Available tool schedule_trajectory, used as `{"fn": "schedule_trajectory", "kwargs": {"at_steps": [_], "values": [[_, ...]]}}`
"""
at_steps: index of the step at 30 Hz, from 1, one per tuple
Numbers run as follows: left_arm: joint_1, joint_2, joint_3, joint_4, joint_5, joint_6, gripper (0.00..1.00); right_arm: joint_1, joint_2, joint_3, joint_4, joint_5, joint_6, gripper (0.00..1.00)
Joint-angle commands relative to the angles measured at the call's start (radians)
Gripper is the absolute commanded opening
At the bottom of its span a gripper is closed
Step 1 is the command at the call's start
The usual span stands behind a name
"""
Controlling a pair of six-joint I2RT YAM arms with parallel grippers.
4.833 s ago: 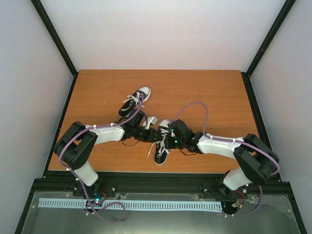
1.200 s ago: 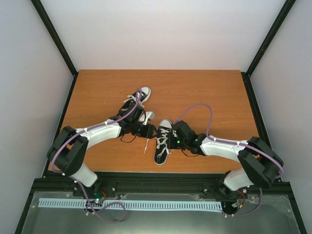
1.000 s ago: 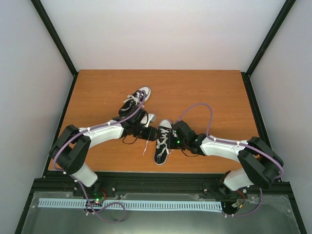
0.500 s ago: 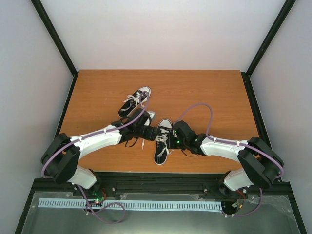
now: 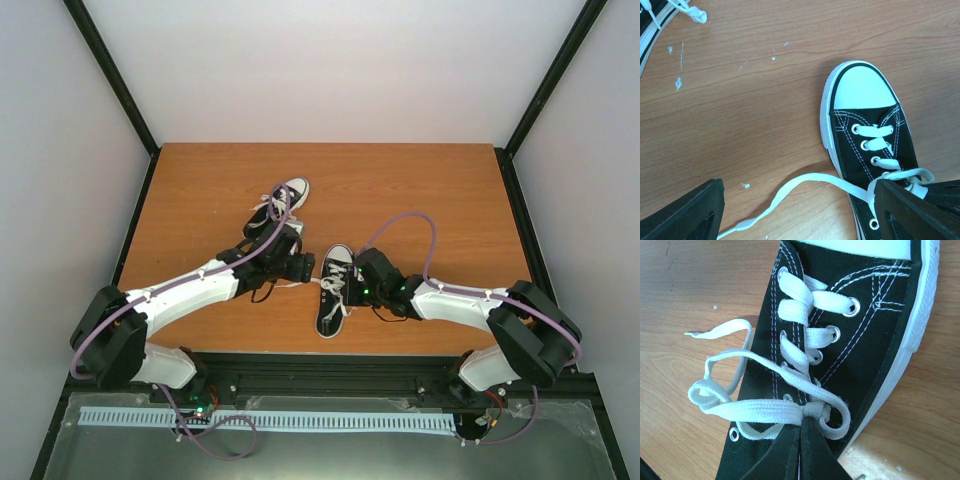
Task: Tie the shoes
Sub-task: Cross the shoelace with the shoelace.
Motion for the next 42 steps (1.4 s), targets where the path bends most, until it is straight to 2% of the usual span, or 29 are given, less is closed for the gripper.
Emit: {"fn": "schedule_trajectory", "kwargs": {"at_steps": [1, 3, 6, 9, 13, 15, 24, 34, 42], "values": [[0.026, -0.022, -0.017, -0.003, 0.059, -0.028, 0.83, -0.008, 0.006, -0.02, 0.008, 0.016, 0.002, 0.03], [0.037, -0.024, -0.022, 0.023, 0.133, -0.023, 0.81, -0.008, 0.002, -0.02, 0.006, 0.016, 0.0, 0.03], [0.041, -0.016, -0.02, 0.086, 0.328, 0.002, 0.76, -0.008, -0.003, -0.02, 0.004, 0.014, -0.001, 0.03], [0.041, 0.011, -0.014, 0.141, 0.505, 0.01, 0.57, -0.008, -0.008, -0.022, 0.003, 0.016, 0.0, 0.03], [0.04, 0.06, 0.0, 0.142, 0.563, 0.025, 0.38, -0.008, -0.008, -0.025, 0.006, 0.014, 0.001, 0.03], [0.04, 0.095, 0.016, 0.124, 0.576, 0.03, 0.34, -0.008, -0.007, -0.025, 0.006, 0.012, 0.0, 0.03], [0.039, 0.16, 0.041, 0.11, 0.579, 0.036, 0.33, -0.008, -0.007, -0.03, 0.014, 0.011, 0.0, 0.03], [0.037, 0.198, 0.068, 0.095, 0.555, 0.048, 0.24, -0.008, -0.002, -0.025, 0.016, 0.008, -0.002, 0.03], [0.033, 0.211, 0.058, 0.085, 0.532, 0.036, 0.23, -0.007, 0.0, -0.025, 0.02, 0.002, -0.001, 0.03]]}}
